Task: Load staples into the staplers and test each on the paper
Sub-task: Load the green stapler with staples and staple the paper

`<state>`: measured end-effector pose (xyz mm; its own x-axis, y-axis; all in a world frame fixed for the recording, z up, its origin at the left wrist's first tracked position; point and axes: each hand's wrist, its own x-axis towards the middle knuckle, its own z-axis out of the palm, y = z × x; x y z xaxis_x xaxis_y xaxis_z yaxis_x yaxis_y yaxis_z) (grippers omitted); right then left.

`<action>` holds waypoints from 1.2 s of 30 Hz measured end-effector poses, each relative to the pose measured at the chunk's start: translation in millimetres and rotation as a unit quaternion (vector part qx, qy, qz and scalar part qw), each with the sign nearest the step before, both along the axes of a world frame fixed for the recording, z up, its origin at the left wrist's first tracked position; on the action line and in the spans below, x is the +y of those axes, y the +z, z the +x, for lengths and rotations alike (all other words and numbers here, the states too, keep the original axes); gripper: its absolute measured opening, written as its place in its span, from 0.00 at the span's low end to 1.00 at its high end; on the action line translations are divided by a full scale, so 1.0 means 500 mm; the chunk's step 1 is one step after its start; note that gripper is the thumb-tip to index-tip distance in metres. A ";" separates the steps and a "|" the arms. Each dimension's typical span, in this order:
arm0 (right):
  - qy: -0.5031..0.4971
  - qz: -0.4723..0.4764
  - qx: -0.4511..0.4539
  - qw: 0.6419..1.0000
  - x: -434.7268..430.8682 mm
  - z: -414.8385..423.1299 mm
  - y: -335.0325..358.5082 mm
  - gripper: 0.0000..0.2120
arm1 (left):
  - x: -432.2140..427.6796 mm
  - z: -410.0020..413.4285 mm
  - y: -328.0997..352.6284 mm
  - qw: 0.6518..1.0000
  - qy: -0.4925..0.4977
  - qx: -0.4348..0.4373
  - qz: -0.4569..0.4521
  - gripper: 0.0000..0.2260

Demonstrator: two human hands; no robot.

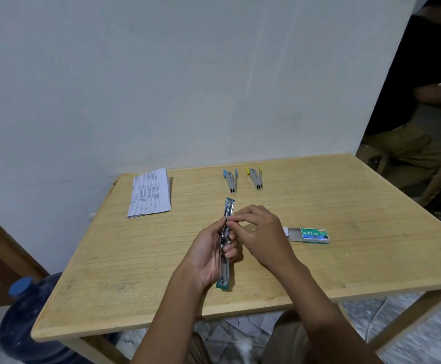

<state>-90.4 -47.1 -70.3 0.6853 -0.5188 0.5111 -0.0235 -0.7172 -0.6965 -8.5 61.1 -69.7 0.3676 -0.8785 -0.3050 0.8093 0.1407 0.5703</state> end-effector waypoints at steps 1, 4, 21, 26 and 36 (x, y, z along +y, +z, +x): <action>-0.001 -0.004 0.002 1.000 0.001 0.000 0.002 0.05 | 0.000 0.000 -0.001 1.000 0.000 -0.003 0.000 0.11; -0.006 -0.008 0.017 1.000 0.003 0.001 0.007 0.05 | -0.001 0.001 -0.002 1.000 -0.001 -0.001 -0.002 0.11; 0.011 0.052 0.164 0.985 -0.001 0.007 0.057 0.05 | 0.000 0.004 -0.002 0.999 -0.013 0.034 -0.012 0.11; 0.008 0.042 0.193 0.980 -0.005 0.007 0.067 0.03 | 0.002 0.005 -0.005 0.999 -0.023 0.037 -0.013 0.10; -0.027 0.058 0.235 0.970 -0.003 0.023 0.084 0.04 | 0.001 0.006 -0.008 0.999 -0.025 0.031 -0.010 0.11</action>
<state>-78.7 -48.5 -28.3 0.7985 -0.5960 0.0849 -0.3939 -0.6239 -0.6750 -5.4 61.8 -73.4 0.3029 -0.9015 -0.3090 0.8498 0.1088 0.5158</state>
